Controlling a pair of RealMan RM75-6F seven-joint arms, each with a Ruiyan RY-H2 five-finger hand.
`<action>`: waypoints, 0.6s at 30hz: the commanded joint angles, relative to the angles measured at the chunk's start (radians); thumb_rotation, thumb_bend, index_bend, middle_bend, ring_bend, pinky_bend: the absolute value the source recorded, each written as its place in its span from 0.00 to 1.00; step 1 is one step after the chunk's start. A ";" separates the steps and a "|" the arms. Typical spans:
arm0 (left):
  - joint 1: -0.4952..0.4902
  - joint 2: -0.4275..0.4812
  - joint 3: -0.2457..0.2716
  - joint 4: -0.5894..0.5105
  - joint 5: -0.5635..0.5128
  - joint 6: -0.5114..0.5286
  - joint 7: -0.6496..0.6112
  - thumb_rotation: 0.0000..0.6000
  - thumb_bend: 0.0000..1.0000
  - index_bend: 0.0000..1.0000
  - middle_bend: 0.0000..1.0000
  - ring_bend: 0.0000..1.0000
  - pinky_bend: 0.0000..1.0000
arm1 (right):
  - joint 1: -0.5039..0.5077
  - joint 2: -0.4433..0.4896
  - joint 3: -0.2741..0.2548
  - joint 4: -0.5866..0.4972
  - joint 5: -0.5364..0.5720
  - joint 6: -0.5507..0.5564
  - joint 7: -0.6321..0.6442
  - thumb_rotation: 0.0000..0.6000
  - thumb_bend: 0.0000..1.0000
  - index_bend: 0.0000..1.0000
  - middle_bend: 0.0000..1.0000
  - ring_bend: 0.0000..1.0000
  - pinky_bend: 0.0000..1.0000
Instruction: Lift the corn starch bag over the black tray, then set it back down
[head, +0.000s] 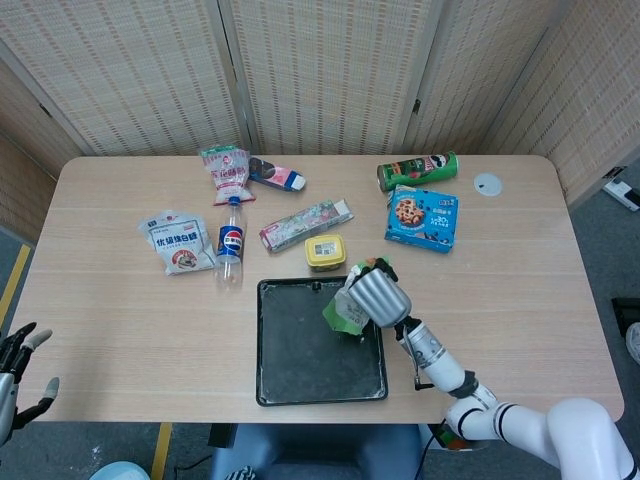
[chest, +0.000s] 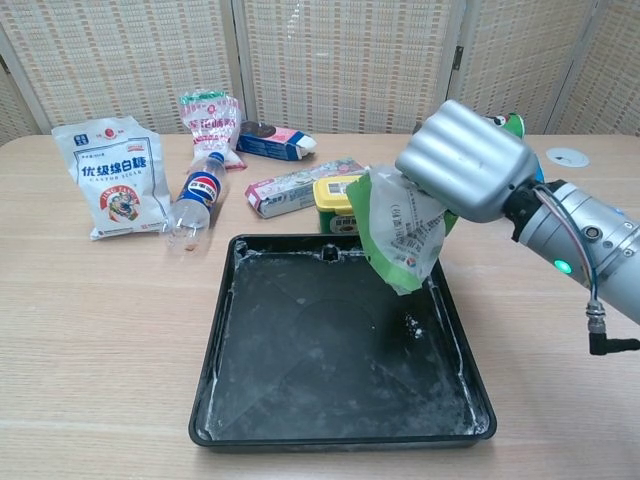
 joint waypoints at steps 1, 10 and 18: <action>-0.001 0.000 -0.001 -0.001 -0.001 0.000 0.002 1.00 0.44 0.21 0.13 0.15 0.02 | -0.023 0.010 0.045 -0.084 0.105 -0.058 0.028 1.00 0.52 0.85 0.83 1.00 0.81; -0.005 -0.003 0.000 -0.007 0.006 -0.003 0.009 1.00 0.44 0.21 0.13 0.15 0.02 | 0.012 -0.006 -0.003 0.049 -0.060 0.081 0.066 1.00 0.52 0.85 0.86 1.00 0.83; -0.002 0.000 0.003 -0.005 0.001 -0.003 0.007 1.00 0.44 0.21 0.13 0.15 0.02 | 0.020 -0.047 -0.020 0.152 -0.083 0.103 0.086 1.00 0.52 0.85 0.86 1.00 0.83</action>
